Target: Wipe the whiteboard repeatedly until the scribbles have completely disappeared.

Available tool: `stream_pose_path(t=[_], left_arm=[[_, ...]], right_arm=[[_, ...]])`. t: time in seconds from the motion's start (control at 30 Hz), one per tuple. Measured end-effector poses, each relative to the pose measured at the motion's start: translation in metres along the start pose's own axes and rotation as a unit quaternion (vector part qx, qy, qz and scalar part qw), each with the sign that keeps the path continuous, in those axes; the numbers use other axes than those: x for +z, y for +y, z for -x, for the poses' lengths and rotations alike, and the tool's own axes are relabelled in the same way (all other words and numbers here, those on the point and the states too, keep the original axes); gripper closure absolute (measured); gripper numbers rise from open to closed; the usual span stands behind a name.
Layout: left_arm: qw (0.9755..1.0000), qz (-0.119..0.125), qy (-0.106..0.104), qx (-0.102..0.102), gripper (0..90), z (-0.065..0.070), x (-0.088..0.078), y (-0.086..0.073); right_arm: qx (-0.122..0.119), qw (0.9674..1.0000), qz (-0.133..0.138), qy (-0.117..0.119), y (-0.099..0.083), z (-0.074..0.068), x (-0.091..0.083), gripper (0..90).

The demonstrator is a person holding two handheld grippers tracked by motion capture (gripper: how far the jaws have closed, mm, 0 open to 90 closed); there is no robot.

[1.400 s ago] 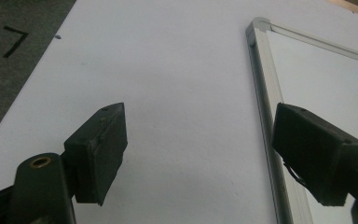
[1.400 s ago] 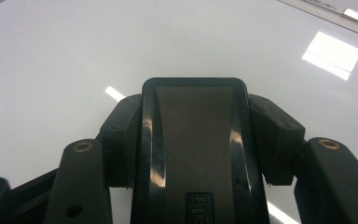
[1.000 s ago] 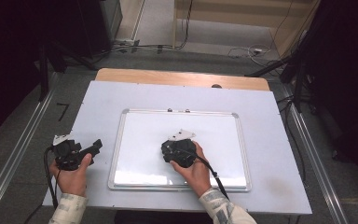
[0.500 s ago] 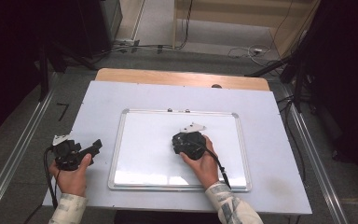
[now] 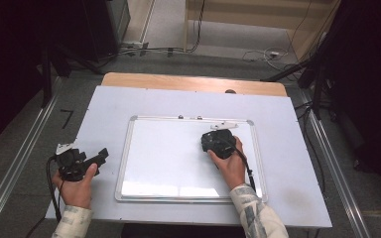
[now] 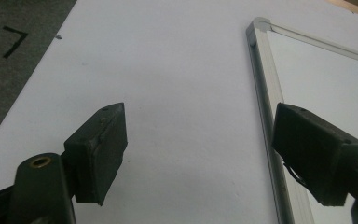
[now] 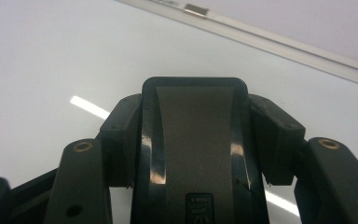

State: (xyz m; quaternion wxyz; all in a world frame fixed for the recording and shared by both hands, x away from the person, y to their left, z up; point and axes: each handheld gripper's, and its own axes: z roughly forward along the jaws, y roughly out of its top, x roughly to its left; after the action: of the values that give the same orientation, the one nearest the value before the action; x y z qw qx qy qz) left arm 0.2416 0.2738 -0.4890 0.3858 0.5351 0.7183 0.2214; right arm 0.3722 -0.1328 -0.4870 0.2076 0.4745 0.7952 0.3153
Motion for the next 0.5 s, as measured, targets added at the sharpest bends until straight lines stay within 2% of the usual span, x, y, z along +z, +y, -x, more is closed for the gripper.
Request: stream_pose_path(t=[0.2, 0.5], left_arm=[[1.0000, -0.001, -0.001, 0.001, 19.2, 0.001, 0.001, 0.000], [1.0000, -0.001, -0.001, -0.002, 19.2, 0.001, 0.002, 0.001]], right_arm=[[0.009, 0.9999, 0.002, -0.008, 0.005, 0.002, 0.006, 39.4], [-0.001, 1.0000, 0.007, 0.001, 0.013, -0.018, 0.013, 39.3]])
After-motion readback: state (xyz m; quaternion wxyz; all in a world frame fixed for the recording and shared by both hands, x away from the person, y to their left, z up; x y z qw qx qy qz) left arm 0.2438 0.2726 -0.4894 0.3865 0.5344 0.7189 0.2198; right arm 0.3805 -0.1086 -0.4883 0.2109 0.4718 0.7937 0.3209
